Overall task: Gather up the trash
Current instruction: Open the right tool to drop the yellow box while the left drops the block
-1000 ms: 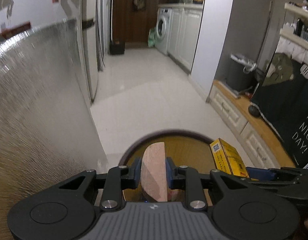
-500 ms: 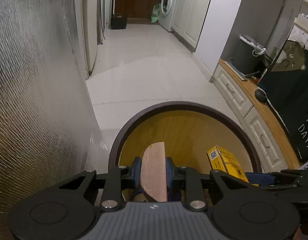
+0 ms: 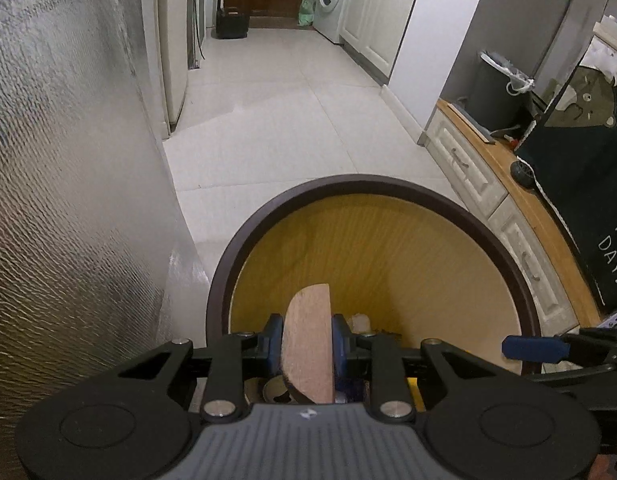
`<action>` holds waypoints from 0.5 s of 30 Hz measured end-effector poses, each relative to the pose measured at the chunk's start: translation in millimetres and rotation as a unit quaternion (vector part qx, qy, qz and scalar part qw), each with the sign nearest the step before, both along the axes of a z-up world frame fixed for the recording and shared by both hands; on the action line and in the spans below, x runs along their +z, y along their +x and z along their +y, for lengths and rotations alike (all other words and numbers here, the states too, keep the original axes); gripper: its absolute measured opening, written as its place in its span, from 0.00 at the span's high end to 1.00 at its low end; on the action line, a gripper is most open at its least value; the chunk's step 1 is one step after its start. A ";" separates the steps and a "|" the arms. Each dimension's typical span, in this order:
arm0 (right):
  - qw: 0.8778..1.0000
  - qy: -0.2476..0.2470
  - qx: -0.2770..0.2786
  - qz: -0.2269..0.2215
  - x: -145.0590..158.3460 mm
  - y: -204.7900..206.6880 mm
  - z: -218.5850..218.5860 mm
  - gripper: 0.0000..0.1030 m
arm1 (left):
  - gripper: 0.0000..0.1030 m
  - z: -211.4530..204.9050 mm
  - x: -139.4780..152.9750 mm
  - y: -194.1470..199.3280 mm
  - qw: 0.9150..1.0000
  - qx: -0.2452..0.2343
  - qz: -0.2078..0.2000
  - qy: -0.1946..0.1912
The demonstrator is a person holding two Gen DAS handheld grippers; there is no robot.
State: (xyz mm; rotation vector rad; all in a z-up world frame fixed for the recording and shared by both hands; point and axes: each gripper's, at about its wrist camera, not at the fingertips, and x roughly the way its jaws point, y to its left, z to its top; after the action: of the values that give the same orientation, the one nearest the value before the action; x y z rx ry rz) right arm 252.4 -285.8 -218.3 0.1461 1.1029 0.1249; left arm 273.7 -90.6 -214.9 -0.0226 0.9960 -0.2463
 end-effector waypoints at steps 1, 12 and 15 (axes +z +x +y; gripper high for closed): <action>1.000 -0.001 0.000 -0.003 1.0 -0.9 -0.3 0.28 | 0.74 -0.4 -1.1 0.1 1.000 -0.002 0.002 0.001; 1.000 -0.016 0.011 -0.024 12.4 -16.7 4.0 0.26 | 0.72 -6.0 -7.3 1.5 0.999 -0.022 0.027 -0.017; 0.999 -0.019 0.015 -0.023 13.4 -17.8 6.3 0.25 | 0.61 -5.4 -5.3 0.9 0.999 -0.020 0.027 -0.013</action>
State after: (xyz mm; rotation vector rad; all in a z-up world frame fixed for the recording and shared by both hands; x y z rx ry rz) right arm 234.5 -279.5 -204.9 0.0917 1.0605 0.1326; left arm 274.6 -96.0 -220.1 -0.0331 1.0478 -0.2957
